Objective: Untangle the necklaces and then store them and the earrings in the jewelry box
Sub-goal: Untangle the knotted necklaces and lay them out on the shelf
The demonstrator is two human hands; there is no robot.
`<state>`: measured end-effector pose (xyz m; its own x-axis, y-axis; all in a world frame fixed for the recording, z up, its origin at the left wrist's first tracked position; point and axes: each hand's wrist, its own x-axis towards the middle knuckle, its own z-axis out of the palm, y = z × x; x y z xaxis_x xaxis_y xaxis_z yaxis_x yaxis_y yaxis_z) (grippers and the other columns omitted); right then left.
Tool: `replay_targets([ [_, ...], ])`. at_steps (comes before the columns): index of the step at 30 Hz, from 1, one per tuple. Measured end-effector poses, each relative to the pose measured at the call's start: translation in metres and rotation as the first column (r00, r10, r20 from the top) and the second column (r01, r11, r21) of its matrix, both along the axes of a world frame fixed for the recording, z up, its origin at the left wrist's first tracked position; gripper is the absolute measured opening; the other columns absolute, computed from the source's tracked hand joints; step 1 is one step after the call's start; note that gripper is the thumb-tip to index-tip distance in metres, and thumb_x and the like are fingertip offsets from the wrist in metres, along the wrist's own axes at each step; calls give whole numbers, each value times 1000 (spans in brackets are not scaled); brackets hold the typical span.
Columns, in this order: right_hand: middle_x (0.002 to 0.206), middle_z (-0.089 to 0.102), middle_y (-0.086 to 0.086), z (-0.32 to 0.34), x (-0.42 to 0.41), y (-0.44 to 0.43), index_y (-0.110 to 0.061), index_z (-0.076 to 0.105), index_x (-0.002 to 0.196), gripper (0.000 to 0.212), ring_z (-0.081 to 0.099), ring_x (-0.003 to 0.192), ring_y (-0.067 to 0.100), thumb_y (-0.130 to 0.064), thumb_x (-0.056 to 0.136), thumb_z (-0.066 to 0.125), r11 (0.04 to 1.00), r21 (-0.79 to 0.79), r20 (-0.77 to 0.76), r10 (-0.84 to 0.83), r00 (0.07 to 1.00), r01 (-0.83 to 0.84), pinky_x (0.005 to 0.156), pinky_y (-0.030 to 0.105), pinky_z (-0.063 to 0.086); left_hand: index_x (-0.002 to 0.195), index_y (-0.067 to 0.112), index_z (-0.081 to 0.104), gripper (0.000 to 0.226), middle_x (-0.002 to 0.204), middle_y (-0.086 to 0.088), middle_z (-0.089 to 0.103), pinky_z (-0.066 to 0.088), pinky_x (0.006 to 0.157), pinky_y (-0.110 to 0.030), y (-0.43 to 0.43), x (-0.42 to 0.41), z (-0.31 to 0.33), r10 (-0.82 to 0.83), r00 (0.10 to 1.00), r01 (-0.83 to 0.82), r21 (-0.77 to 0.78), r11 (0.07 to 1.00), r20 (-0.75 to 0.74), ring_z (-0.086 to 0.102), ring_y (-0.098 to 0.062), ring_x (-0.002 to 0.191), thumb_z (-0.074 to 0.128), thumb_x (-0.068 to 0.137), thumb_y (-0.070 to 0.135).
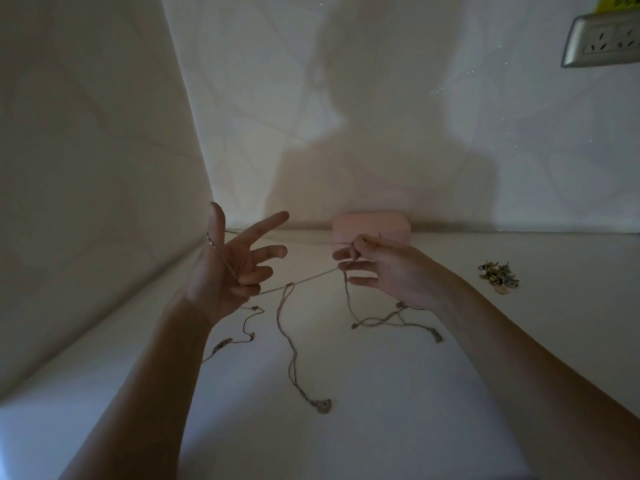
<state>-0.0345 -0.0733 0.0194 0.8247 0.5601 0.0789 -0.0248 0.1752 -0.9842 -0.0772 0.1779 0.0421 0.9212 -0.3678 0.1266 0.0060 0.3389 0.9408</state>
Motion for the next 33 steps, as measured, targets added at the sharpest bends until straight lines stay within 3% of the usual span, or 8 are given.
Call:
replay_targets([
  [3,100,67,16,-3,-6,10,-15,52,91,13,60,66,20,-27,94,49,982,85,-153,181,971,-170,63,29,54,108,16,74,89,85,-1,67,15,28,-9,6,0,4,124,992,-126,-77,989,-33,28,0,35,51,54,83],
  [6,89,63,9,-4,-12,13,-13,56,108,14,31,47,7,-21,97,54,949,-286,-27,128,991,-130,42,16,26,93,15,78,78,94,0,73,10,32,-11,14,-1,9,236,969,-244,-146,959,-71,27,-2,33,36,67,75],
  [9,79,54,6,-4,-11,10,-13,69,105,15,25,47,5,-15,91,63,882,-471,193,93,977,9,42,16,19,84,16,80,66,106,-2,73,13,30,-10,24,1,10,331,939,-342,-125,931,-96,26,-2,35,42,70,69],
  [16,55,54,4,4,-14,2,-5,72,105,19,36,37,2,-11,94,58,905,-395,384,4,923,160,41,10,30,107,13,66,61,117,-3,69,18,27,-10,24,2,9,411,907,-415,-31,909,-94,30,-2,41,41,82,63],
  [20,58,62,5,4,-10,-5,-7,71,100,15,65,73,-4,-8,93,58,868,-433,495,3,869,243,78,4,42,112,13,65,77,126,-2,65,19,27,-9,29,1,9,391,920,-392,-62,918,-27,36,-2,43,56,63,71],
  [24,72,64,-1,5,-7,-6,-9,66,87,19,53,58,0,-3,97,51,874,-432,465,4,885,222,61,12,43,97,11,74,90,103,-4,70,22,25,-11,37,1,7,311,947,-316,-60,947,-73,38,-3,42,69,41,81],
  [28,74,60,2,6,-8,-10,-5,58,90,19,32,44,6,-5,101,42,912,-402,275,35,961,81,41,12,26,77,16,44,75,67,2,44,12,29,-11,33,2,6,383,906,-366,123,922,-181,27,-3,40,33,67,90],
  [33,94,68,-7,-13,-10,19,-15,70,110,22,58,74,1,-19,88,68,808,-552,455,84,887,206,67,7,42,74,17,42,71,66,4,35,13,30,-12,17,-4,10,281,951,-261,155,953,-128,27,-3,42,31,66,87],
])
